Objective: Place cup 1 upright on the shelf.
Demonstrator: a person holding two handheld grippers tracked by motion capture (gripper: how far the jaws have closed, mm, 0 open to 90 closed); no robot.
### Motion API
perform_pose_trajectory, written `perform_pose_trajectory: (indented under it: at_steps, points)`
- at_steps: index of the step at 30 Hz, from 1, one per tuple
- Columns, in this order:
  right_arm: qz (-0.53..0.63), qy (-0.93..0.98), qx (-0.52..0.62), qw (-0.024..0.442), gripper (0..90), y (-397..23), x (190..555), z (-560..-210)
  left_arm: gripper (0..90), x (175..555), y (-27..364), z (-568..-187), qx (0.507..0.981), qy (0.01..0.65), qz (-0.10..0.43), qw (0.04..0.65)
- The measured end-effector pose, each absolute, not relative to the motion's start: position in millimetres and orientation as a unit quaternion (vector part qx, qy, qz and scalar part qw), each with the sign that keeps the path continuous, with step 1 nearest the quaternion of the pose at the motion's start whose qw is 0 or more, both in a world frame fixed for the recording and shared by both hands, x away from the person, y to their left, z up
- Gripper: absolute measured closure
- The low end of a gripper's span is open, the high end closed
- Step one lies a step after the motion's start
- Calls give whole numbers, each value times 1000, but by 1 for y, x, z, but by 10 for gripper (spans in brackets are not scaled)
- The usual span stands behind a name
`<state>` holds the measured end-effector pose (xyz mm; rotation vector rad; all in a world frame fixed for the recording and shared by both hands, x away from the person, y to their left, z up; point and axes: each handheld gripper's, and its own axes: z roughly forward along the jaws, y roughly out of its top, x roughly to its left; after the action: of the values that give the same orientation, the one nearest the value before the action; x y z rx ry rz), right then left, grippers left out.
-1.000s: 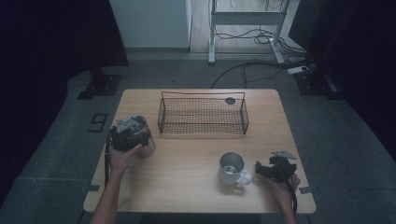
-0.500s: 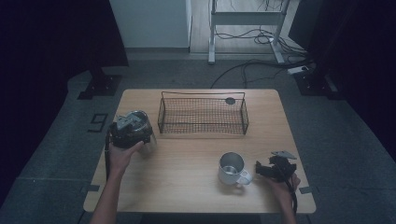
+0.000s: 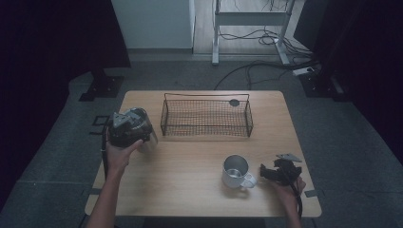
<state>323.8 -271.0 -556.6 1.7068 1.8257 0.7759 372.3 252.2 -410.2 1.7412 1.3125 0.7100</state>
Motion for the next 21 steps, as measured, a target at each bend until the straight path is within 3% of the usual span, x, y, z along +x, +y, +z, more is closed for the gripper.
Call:
perform_pose_trajectory:
  at_steps: [21]
  points:
    - [287,674,630,259,0,-271,324,-557,39,389,231,-395,695,513,276,421]
